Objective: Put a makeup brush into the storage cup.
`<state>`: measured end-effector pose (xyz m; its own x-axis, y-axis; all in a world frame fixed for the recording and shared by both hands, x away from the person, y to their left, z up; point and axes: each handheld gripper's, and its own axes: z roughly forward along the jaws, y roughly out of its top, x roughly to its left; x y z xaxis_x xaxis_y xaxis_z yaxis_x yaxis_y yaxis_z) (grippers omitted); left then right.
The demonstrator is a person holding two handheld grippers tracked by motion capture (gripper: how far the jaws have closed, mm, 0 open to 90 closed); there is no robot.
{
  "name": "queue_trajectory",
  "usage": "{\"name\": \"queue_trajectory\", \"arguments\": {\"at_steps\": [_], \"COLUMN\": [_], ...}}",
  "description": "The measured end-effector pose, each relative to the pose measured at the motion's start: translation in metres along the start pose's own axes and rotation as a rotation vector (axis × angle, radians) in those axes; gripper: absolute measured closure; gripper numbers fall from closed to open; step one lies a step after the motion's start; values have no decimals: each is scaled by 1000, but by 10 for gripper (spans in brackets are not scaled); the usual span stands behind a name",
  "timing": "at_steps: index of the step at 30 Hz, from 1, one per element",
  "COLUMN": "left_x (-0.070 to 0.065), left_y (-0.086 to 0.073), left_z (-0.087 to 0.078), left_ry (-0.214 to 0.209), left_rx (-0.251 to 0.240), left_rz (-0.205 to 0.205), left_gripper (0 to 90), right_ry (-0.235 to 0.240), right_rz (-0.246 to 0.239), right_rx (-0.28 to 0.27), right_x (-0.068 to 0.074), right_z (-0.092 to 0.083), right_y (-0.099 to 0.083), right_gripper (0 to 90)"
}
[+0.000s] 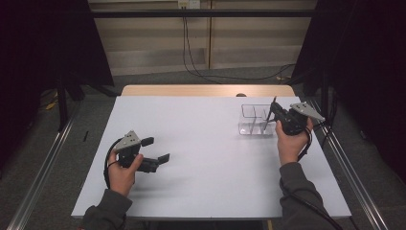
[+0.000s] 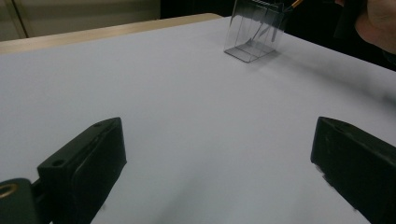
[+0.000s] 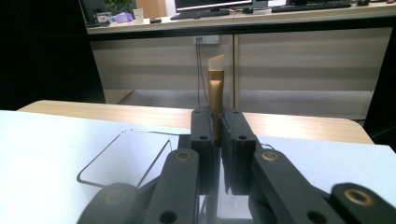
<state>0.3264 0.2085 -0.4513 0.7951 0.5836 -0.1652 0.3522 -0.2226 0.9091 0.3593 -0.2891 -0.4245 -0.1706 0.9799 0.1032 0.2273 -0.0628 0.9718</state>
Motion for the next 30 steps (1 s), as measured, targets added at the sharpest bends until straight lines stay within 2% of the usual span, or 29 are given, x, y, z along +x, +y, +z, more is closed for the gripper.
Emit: {"name": "queue_trajectory", "arguments": {"at_steps": [26,30], "left_x": [0,-1], "left_y": [0,1], "left_z": [1,1], "left_ry": [-12,6], "left_rx": [-3,2], "left_rz": [-1,4], "left_gripper": [30,30], "right_ry": [-5,2], "right_rz": [-1,-8], "right_rx": [14,17], "right_x": [0,0], "right_z": [-2,-1], "right_y": [-4,-5], "right_gripper": [852,852]}}
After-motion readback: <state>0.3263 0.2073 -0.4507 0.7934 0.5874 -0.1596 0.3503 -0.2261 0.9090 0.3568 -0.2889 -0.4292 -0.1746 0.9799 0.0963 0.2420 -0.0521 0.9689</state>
